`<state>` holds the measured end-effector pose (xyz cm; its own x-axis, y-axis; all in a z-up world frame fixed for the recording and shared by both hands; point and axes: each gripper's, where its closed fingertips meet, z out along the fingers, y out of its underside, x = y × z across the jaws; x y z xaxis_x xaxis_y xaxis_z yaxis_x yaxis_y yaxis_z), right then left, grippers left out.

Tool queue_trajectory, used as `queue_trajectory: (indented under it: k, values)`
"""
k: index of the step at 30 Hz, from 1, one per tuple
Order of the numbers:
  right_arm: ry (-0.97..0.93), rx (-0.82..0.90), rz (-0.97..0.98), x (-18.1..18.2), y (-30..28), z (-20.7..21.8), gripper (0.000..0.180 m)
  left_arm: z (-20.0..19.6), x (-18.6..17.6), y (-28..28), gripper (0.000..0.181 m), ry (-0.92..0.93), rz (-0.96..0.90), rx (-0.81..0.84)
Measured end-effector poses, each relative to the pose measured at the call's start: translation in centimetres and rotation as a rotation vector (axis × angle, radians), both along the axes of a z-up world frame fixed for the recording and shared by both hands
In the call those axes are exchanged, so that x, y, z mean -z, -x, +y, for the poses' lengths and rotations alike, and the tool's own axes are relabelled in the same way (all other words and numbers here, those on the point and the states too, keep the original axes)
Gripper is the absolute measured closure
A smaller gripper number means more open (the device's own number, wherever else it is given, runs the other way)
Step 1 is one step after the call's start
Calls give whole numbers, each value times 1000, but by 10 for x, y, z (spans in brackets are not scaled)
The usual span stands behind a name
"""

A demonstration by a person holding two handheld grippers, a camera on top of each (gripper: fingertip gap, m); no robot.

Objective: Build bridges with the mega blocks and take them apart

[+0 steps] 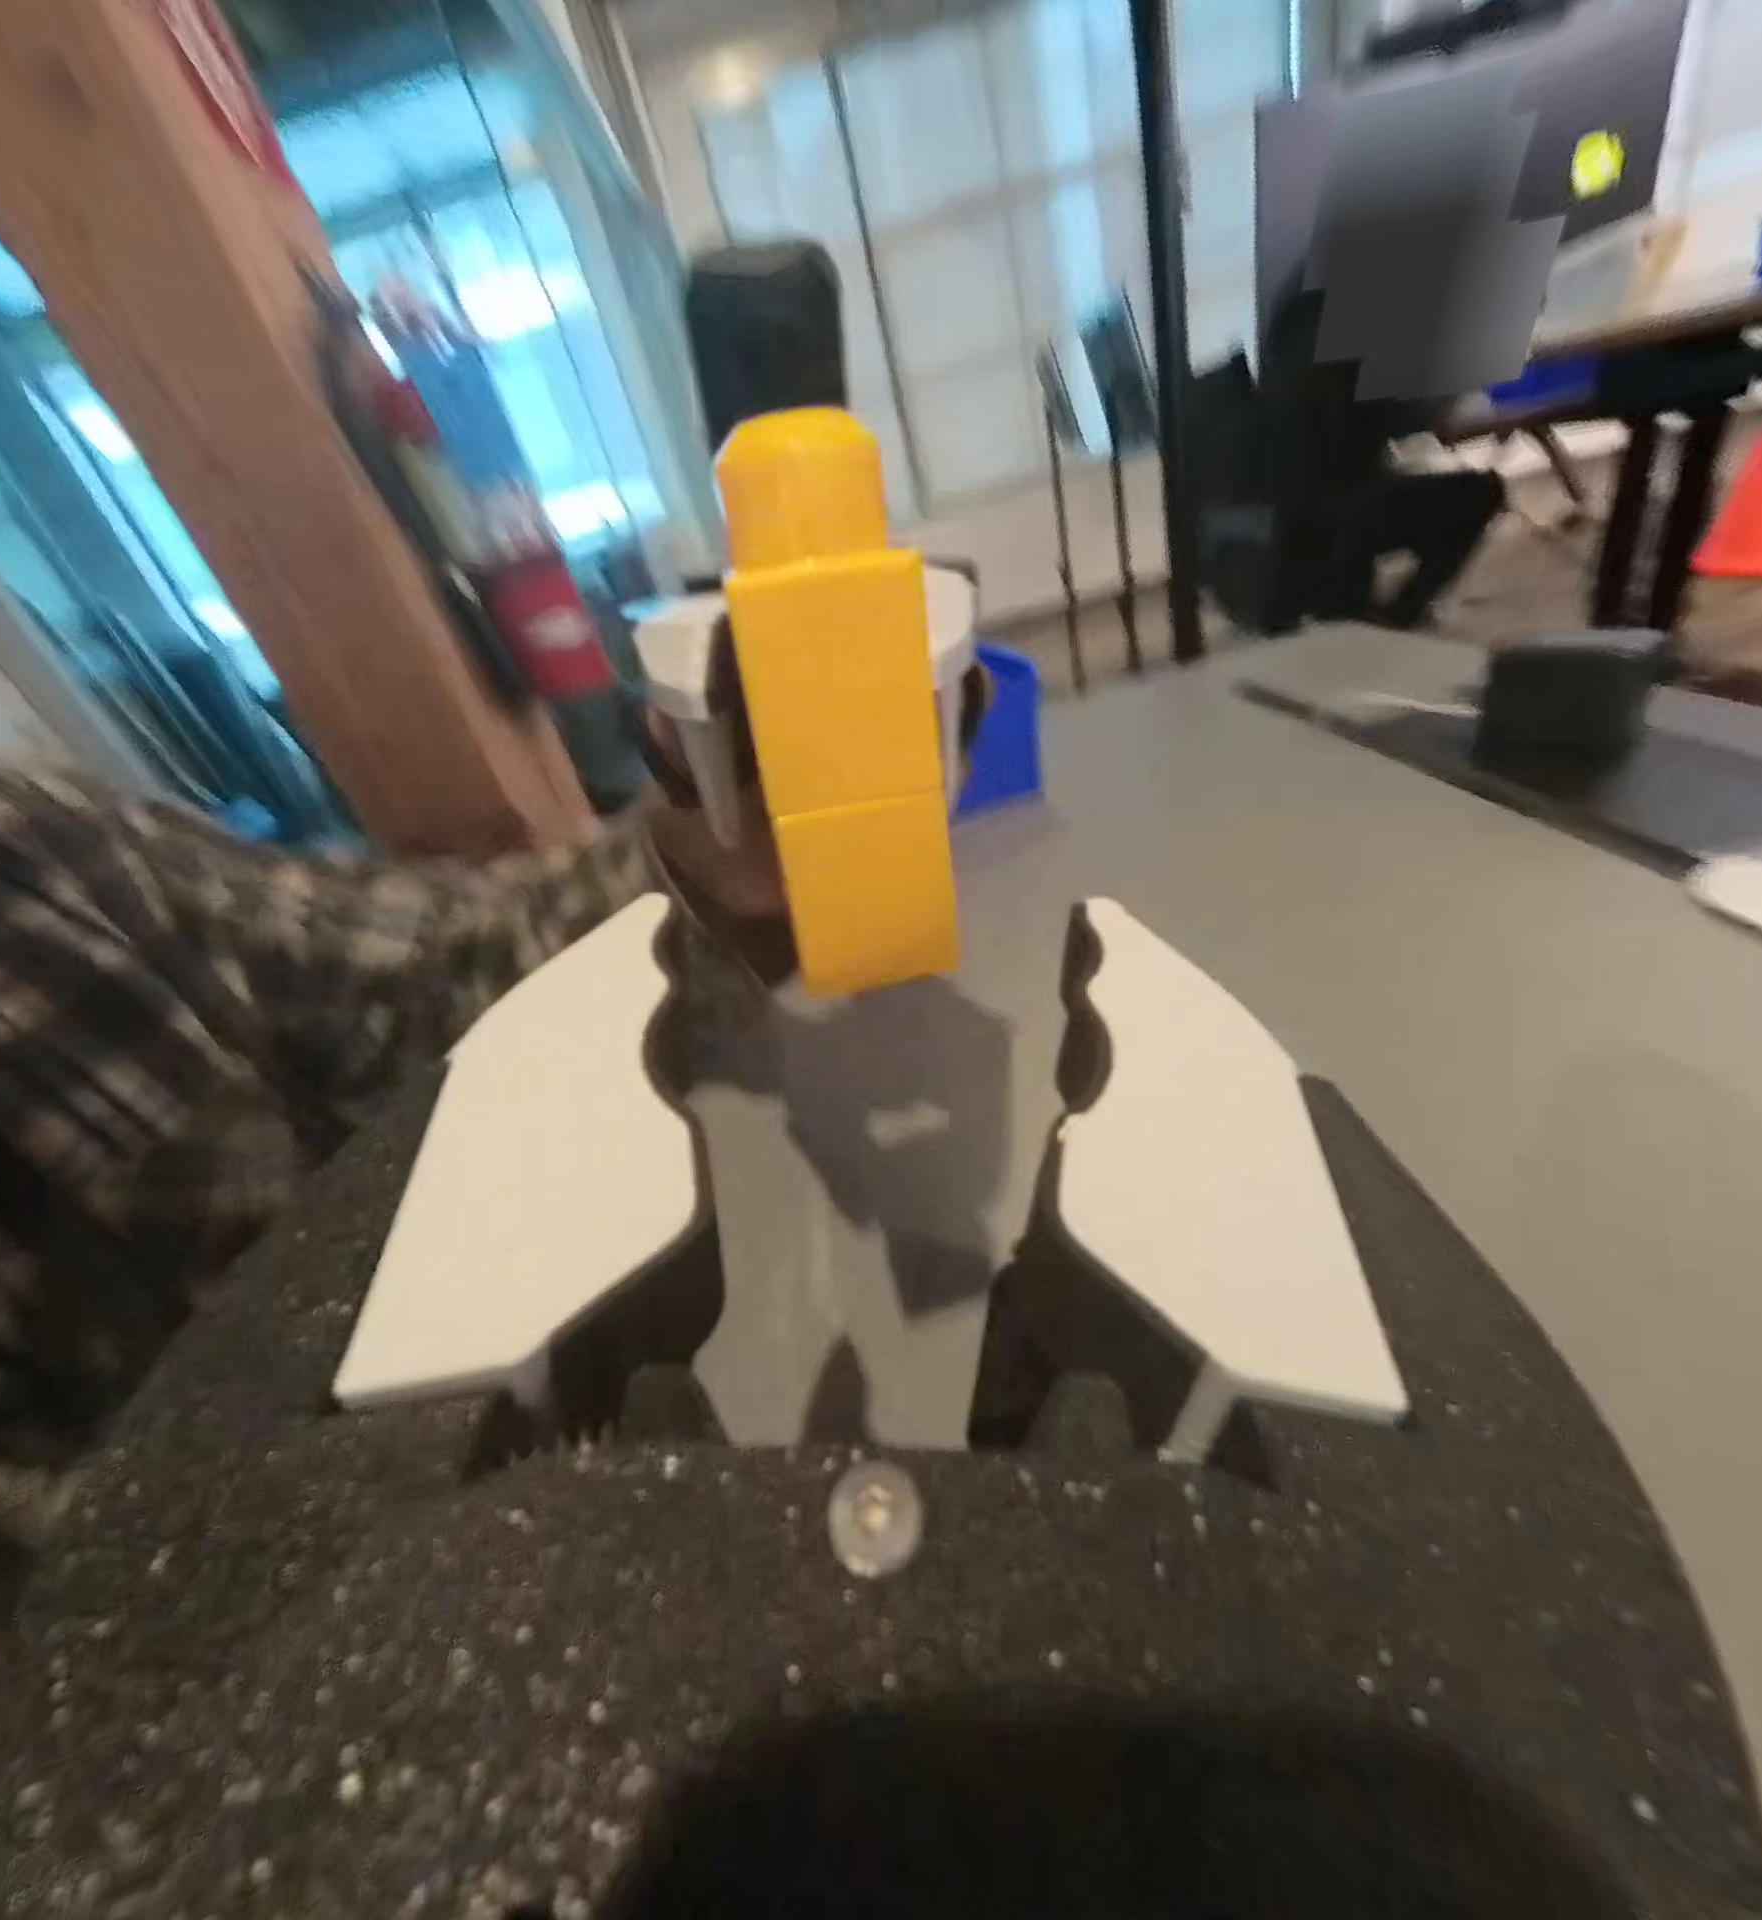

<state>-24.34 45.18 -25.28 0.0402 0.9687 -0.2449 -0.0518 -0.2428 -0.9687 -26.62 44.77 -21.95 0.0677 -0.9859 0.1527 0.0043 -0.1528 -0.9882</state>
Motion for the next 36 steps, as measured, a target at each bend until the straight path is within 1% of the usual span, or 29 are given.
queue_trajectory:
  k: [2, 6, 9, 11, 14, 18, 21, 25, 26, 27, 28, 31, 33, 36]
  values:
    - [-134, 27, -204, -11, -21, 3, 114, 0, 8, -1, 142, -37, 74, 11]
    - [-351, -23, -641, -33, -37, 0, 120, -1, 19, -9, 142, -42, 144, 42]
    - [-441, -93, -885, -35, -30, -4, 124, -6, 27, -16, 142, -66, 200, 54]
    - [-433, -165, -981, -31, -22, -10, 125, -8, 30, -19, 142, -85, 224, 50]
    - [-403, -245, -1066, -23, -11, -18, 129, -11, 31, -21, 143, -96, 237, 53]
    - [-400, -270, -1158, -8, -5, -18, 132, -14, 27, -21, 142, -101, 225, 63]
    - [-376, -279, -1169, -2, 1, -18, 143, -18, 24, -21, 142, -107, 218, 77]
    - [-350, -282, -1172, -2, -2, -20, 144, -20, 23, -24, 142, -97, 197, 88]
    - [-357, -282, -1183, -3, -6, -20, 144, -20, 21, -25, 140, -91, 181, 88]
    - [-374, -268, -1191, -6, -12, -20, 144, -17, 19, -25, 126, -88, 170, 71]
    - [-381, -258, -1201, -9, -21, -19, 144, -15, 16, -23, 114, -87, 165, 56]
    - [-406, -182, -1275, -19, -72, -9, 144, -9, 8, -15, 100, -91, 131, 23]
    - [-407, -126, -1354, -24, -123, 1, 144, -6, 7, -11, 98, -84, 126, 11]
    - [-382, -34, -1453, -27, -203, 10, 144, 0, 16, -10, 102, -82, 159, -10]
